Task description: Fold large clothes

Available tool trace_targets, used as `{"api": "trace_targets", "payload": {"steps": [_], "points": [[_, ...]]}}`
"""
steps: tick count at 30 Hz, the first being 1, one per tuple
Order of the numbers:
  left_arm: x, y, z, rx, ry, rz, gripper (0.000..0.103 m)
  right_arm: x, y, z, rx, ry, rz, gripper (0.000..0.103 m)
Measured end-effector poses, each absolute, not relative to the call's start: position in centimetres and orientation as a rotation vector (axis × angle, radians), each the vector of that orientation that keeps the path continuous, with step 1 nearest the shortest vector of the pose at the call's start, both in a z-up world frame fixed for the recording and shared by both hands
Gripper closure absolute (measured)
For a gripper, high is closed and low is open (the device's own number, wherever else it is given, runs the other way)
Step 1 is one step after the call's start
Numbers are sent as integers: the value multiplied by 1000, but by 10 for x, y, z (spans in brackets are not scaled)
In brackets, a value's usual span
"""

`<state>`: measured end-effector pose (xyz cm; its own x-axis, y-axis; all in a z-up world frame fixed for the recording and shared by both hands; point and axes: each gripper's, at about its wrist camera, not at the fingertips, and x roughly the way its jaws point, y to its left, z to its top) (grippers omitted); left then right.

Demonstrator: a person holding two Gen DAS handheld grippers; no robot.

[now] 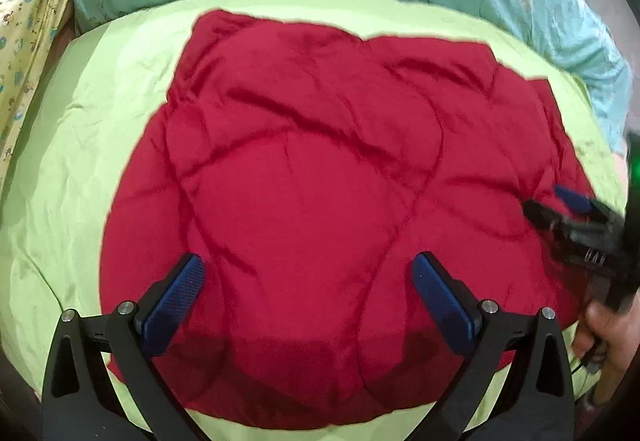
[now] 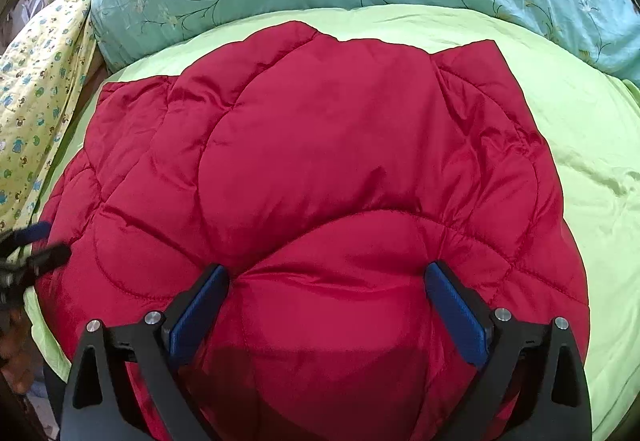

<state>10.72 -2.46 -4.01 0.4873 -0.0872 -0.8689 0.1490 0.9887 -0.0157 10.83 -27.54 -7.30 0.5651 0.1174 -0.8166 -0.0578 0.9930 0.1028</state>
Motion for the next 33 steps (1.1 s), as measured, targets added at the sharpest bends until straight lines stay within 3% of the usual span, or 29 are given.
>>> {"api": "trace_targets", "payload": {"steps": [11,18,33], "points": [[113,-26,-55,90,1044,-134,0,61,-269,-31,42,910,129,6],[111,-28,-57,106,1027,-126,0,70,-275,-76,29,978,126,0],[103,-30,-47,109,1019,-127,0,66,-274,-75,29,965,115,0]]}}
